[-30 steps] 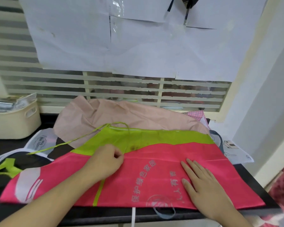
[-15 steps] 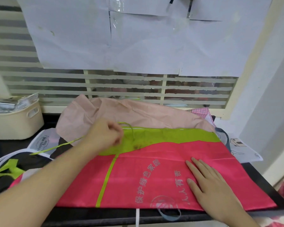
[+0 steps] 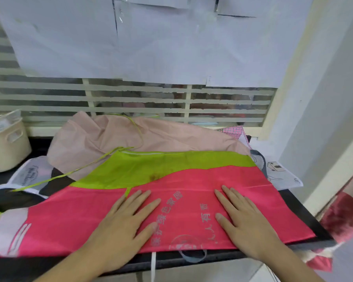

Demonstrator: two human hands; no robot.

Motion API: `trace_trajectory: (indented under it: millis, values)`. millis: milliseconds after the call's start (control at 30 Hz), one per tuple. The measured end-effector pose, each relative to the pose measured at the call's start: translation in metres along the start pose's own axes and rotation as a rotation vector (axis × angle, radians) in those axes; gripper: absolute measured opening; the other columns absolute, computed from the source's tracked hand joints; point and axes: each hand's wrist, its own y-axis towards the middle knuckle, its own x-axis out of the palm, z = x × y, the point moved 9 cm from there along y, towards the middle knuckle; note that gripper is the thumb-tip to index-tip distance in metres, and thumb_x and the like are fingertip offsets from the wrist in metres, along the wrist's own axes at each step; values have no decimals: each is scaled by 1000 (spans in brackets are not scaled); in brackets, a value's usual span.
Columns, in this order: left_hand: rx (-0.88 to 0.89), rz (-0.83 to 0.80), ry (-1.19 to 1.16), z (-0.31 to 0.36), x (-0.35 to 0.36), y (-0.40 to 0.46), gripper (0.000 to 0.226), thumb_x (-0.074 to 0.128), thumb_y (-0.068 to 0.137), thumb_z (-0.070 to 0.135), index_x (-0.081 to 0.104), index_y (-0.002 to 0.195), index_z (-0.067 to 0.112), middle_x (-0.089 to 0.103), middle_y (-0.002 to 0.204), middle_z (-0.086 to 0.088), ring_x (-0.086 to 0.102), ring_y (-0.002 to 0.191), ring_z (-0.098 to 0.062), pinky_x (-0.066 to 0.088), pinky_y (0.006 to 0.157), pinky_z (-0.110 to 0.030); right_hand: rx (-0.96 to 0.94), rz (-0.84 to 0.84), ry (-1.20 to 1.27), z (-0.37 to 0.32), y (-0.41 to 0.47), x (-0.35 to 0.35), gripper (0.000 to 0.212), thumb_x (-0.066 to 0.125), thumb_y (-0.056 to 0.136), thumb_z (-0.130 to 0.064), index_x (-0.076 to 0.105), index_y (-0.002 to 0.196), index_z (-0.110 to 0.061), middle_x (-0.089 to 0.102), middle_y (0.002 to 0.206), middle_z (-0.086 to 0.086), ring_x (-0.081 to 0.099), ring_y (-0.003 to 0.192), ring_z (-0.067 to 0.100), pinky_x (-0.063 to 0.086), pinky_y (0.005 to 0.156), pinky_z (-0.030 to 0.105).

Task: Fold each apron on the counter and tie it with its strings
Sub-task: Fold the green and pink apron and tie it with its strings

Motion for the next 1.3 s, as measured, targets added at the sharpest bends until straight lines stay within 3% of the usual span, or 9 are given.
trace_trajectory:
  millis: [200, 333, 433, 600, 733, 1000, 1067, 1167, 1300]
  values:
    - [-57, -32, 39, -61, -16, -28, 72, -10, 89, 85, -6, 157, 62, -20, 165, 33, -20, 155, 5, -12, 127, -30, 80, 10, -13, 49, -13, -12, 72, -8, 90, -79, -10, 158, -57, -24, 165, -30, -21, 156, 2, -4, 130, 33]
    - [-73, -15, 57, -73, -21, -44, 62, 6, 100, 75, -3, 159, 58, -6, 171, 25, -7, 160, -4, -7, 127, -31, 135, 115, -90, 58, -23, -19, 87, -7, 93, -77, 12, 166, -36, 5, 175, -1, 2, 161, 24, 9, 131, 42]
    - [56, -3, -39, -21, -23, -43, 58, 16, 105, 68, 7, 161, 56, 1, 170, 26, -1, 160, -4, 0, 127, -33, -82, 174, 18, 0, -37, -29, 73, 23, 101, -66, 32, 163, -27, 23, 169, -2, 19, 157, 19, 23, 128, 41]
    - [232, -8, 210, 39, 6, -53, 67, 28, 105, 69, 18, 165, 41, 19, 173, 15, 22, 159, -19, 17, 118, -53, -466, 48, -82, -82, -70, 12, 75, 44, 102, -57, 7, 166, -42, 3, 173, -21, 2, 160, 6, 6, 128, 33]
    - [267, 42, 252, 24, -3, -68, 66, 30, 107, 64, 22, 166, 34, 24, 172, 12, 30, 156, -15, 24, 118, -44, -461, 162, -86, -45, -74, 4, 85, 67, 92, -41, 26, 165, -29, 23, 170, -18, 22, 157, 5, 19, 123, 29]
    - [356, 124, 190, 12, -24, -93, 53, 40, 105, 30, 44, 156, 43, 41, 162, 21, 40, 148, 1, 29, 118, -16, -461, 399, 155, -5, -95, -30, 37, 51, 101, -24, 75, 129, -25, 67, 136, -17, 60, 128, -1, 48, 106, 19]
    - [312, 220, 97, 6, -41, -97, 42, 41, 105, 35, 60, 142, 42, 57, 147, 25, 54, 132, 8, 40, 108, -9, -406, 441, 76, 1, -94, -38, 34, 61, 90, -12, 79, 117, -24, 74, 121, -14, 69, 112, 5, 58, 90, 24]
    - [177, 352, 59, -14, -71, -96, 46, 27, 107, 58, 68, 107, 38, 73, 101, 23, 74, 89, -4, 60, 65, -25, -175, 359, -73, 27, -81, -45, 50, 76, 61, 6, 74, 97, -29, 72, 97, -14, 72, 91, 16, 58, 60, 31]
    - [-102, 247, 129, -66, -96, -81, 54, 25, 92, 75, 63, 91, 37, 66, 75, 21, 70, 78, -7, 55, 60, -34, 61, 370, -98, 64, -66, -81, 25, 72, 84, -11, 57, 80, -31, 62, 72, -8, 66, 71, 27, 49, 52, 39]
